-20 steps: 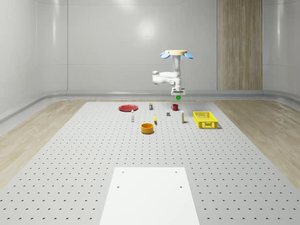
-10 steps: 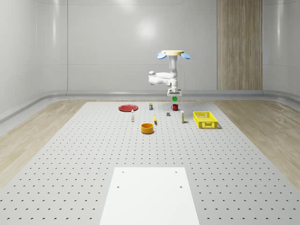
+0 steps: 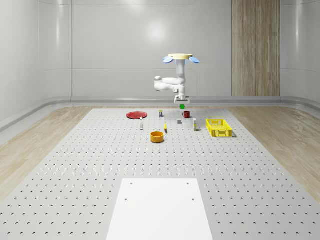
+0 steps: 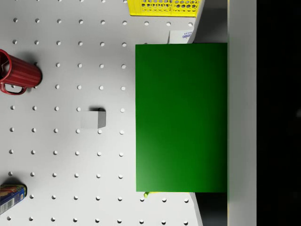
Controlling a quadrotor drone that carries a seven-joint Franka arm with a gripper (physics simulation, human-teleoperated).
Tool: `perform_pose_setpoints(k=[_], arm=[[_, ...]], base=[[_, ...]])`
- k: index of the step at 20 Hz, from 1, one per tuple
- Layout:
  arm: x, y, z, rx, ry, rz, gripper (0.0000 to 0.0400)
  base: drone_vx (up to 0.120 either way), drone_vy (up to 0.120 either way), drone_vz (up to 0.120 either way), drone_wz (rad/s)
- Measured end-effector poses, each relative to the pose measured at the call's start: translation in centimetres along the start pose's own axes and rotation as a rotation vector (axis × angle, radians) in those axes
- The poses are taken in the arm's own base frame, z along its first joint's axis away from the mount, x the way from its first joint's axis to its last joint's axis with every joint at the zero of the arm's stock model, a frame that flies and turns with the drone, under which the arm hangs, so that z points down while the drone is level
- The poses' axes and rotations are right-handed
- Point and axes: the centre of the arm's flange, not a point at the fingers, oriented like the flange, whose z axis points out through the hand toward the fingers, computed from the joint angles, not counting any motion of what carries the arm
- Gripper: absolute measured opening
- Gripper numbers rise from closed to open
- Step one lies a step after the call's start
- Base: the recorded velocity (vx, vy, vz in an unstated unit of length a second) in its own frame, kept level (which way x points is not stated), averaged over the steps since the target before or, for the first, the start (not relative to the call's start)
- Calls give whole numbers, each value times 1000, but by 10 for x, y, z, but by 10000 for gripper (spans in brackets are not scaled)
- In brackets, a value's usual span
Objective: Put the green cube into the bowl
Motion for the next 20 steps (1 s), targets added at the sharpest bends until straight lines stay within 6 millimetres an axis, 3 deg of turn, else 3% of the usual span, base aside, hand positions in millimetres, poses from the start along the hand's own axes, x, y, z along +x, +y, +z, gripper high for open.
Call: perform_pose_setpoints(k=[20], arm=[[0,0,0,0,0,-1,250]], base=[[120,-120,0,0]])
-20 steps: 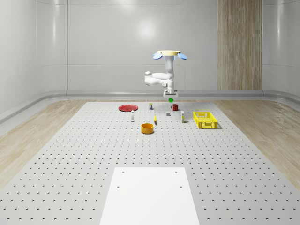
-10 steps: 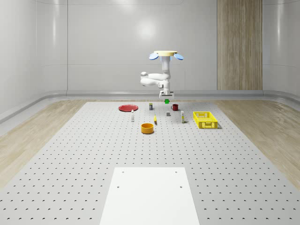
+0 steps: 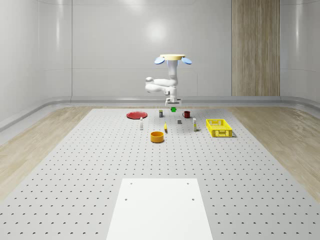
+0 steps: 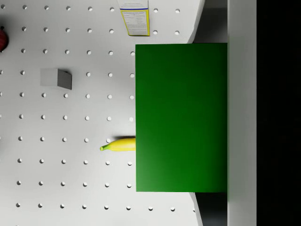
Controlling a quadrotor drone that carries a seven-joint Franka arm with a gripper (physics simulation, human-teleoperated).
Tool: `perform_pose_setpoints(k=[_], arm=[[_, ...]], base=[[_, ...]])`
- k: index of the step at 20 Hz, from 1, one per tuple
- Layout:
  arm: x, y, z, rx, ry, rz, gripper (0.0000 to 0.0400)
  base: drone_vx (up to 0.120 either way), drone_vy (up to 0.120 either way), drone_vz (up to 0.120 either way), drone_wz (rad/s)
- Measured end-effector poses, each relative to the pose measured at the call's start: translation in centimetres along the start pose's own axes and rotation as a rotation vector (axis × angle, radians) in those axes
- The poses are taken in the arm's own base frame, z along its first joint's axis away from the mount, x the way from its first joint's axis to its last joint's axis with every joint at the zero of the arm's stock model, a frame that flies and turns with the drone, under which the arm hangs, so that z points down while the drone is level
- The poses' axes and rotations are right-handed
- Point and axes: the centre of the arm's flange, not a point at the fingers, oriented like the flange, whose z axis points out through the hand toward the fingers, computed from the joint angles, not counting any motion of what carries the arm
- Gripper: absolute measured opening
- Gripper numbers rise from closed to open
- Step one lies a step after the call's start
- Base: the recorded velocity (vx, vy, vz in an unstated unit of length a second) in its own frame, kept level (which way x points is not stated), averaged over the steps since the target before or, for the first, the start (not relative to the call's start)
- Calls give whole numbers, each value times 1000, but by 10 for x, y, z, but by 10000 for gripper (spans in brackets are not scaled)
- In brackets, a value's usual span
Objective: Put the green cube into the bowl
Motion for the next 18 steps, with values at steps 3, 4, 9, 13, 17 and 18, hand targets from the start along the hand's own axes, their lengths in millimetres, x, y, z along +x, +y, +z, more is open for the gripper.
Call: perform_pose_setpoints(k=[3,4,9,13,17,18], arm=[[0,0,0,0,0,0,250],[0,0,0,0,0,0,250],[0,0,0,0,0,0,250],[0,0,0,0,0,0,250],[0,0,0,0,0,0,250],[0,0,0,0,0,0,250]], base=[[120,-120,0,0],[120,-120,0,0],[120,-120,0,0],[120,-120,0,0],[120,-120,0,0],[120,-120,0,0]])
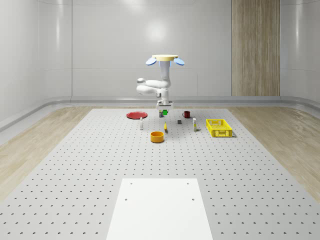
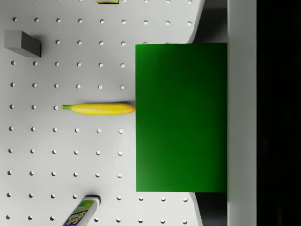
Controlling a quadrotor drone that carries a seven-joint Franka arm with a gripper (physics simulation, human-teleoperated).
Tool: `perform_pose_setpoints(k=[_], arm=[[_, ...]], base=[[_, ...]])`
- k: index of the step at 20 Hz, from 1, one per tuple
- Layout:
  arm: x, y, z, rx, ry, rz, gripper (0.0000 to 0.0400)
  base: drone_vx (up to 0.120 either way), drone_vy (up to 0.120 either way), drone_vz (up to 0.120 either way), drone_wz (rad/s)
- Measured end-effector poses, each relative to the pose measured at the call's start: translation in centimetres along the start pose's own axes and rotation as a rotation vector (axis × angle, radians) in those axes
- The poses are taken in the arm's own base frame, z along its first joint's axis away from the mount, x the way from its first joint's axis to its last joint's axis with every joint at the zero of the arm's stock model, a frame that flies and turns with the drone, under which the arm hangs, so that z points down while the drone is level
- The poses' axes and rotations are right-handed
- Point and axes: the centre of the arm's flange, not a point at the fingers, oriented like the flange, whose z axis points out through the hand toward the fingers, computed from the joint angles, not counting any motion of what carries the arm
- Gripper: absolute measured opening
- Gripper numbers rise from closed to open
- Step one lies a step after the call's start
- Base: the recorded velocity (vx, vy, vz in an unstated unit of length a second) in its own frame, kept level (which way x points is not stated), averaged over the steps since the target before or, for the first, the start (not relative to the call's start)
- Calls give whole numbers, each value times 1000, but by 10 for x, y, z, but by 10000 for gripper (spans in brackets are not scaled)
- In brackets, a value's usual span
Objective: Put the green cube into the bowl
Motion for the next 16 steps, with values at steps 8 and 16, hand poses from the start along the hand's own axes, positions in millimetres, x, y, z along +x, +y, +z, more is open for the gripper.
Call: perform_pose_setpoints(k=[8,16], arm=[[0,0,0,0,0,0,250],[0,0,0,0,0,0,250]], base=[[120,-120,0,0],[55,-65,-60,0]])
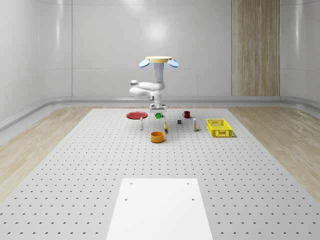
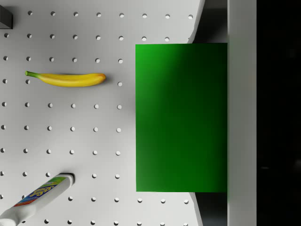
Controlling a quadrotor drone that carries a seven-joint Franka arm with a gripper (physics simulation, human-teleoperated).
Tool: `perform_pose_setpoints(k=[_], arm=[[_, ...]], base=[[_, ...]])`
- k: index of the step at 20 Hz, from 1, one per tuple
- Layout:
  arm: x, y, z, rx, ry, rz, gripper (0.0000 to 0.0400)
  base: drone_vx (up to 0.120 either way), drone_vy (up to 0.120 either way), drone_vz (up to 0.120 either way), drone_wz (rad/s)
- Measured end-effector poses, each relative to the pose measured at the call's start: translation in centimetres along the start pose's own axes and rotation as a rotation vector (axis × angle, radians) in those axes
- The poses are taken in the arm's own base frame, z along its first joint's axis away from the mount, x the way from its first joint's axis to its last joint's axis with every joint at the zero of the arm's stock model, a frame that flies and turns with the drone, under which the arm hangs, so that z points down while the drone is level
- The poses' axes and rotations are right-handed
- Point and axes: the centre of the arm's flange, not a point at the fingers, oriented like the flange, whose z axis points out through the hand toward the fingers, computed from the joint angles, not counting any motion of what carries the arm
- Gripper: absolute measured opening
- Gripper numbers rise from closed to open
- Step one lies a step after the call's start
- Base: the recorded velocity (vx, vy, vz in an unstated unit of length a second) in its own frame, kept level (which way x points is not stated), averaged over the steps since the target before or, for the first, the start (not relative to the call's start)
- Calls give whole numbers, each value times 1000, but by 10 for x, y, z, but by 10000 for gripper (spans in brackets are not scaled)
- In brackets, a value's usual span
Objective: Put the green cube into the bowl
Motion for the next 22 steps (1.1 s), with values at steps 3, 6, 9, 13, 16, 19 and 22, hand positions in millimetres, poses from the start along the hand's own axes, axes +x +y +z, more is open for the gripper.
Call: perform_pose_setpoints(k=[3,6,9,13,16,19,22], arm=[[0,0,0,0,0,0,250],[0,0,0,0,0,0,250],[0,0,0,0,0,0,250],[0,0,0,0,0,0,250],[0,0,0,0,0,0,250],[0,0,0,0,0,0,250],[0,0,0,0,0,0,250]], base=[[67,0,-107,0],[120,0,0,0],[53,-120,0,0],[0,0,-110,0],[0,0,-120,0],[-93,0,-120,0],[0,0,-120,0]])
